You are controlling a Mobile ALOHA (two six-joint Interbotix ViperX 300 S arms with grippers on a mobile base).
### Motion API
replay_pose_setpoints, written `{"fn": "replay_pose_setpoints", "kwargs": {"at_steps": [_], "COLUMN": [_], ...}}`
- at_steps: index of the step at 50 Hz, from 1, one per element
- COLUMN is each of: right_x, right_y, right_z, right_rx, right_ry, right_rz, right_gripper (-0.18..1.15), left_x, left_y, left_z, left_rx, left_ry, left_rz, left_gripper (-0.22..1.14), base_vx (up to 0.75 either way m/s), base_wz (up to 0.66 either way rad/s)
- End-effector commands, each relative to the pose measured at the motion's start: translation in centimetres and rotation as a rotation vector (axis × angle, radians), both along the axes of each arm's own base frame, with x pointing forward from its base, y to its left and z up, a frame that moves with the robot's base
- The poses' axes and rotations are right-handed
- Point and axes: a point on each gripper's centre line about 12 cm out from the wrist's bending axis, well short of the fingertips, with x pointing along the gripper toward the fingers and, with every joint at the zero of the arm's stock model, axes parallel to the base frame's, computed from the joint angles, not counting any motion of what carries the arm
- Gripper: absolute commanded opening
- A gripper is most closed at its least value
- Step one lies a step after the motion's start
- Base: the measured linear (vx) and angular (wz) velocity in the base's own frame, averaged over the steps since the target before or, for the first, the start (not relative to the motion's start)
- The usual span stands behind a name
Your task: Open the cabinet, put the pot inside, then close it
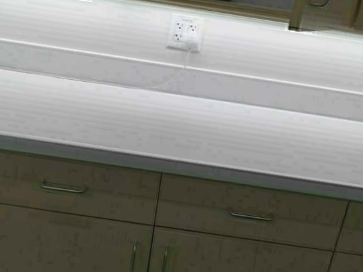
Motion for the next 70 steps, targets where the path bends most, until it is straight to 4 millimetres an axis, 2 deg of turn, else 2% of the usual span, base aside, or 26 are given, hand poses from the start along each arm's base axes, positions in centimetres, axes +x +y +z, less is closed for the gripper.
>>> {"fn": "replay_pose_setpoints", "kwargs": {"at_steps": [1, 7, 14, 19, 26, 33, 40, 47, 52, 57, 70], "right_x": [-0.2, 0.1, 1.7, 3.0, 5.4, 7.8, 9.0, 9.9, 9.5, 8.4, 2.6], "right_y": [-0.1, -0.3, -2.7, -2.3, -0.1, 2.3, 5.2, 8.9, 9.7, 9.4, 8.5], "right_z": [1.1, 1.7, 3.4, 4.2, 4.8, 5.4, 5.6, 5.2, 5.0, 4.8, 3.6], "right_rx": [-0.005, -0.019, -0.035, -0.033, -0.031, -0.025, -0.024, -0.033, -0.032, -0.027, -0.017], "right_ry": [-0.022, -0.033, -0.047, -0.060, -0.065, -0.063, -0.064, -0.056, -0.050, -0.042, -0.028], "right_rz": [-0.004, -0.011, -0.088, -0.077, -0.017, 0.038, 0.103, 0.185, 0.205, 0.206, 0.228], "right_gripper": [0.07, 0.08, 0.07, 0.07, 0.07, 0.07, 0.07, 0.07, 0.07, 0.07, 0.07], "left_x": [-0.1, -2.7, -5.7, -7.7, -9.3, -9.5, -9.5, -9.5, -9.5, -9.5, -7.8], "left_y": [-1.2, -0.6, 1.0, 1.8, 2.3, 2.3, 2.3, 2.4, 2.4, 2.4, 1.8], "left_z": [1.5, 1.5, 0.6, -0.3, -1.4, -2.7, -3.7, -3.9, -4.0, -3.7, -3.4], "left_rx": [-0.013, 0.008, 0.037, 0.050, 0.058, 0.061, 0.068, 0.066, 0.058, 0.060, 0.062], "left_ry": [-0.025, -0.033, -0.031, -0.019, -0.004, 0.023, 0.040, 0.036, 0.038, 0.031, 0.023], "left_rz": [-0.031, -0.027, 0.001, 0.015, 0.019, 0.020, 0.021, 0.024, 0.026, 0.026, 0.018], "left_gripper": [0.04, 0.03, 0.03, 0.03, 0.03, 0.03, 0.03, 0.03, 0.03, 0.03, 0.04], "base_vx": [0.08, 0.07, 0.08, 0.07, 0.05, 0.02, 0.01, 0.00, 0.00, 0.01, 0.02], "base_wz": [0.01, -0.02, -0.02, 0.00, -0.01, 0.03, 0.04, 0.02, 0.00, 0.03, 0.07]}}
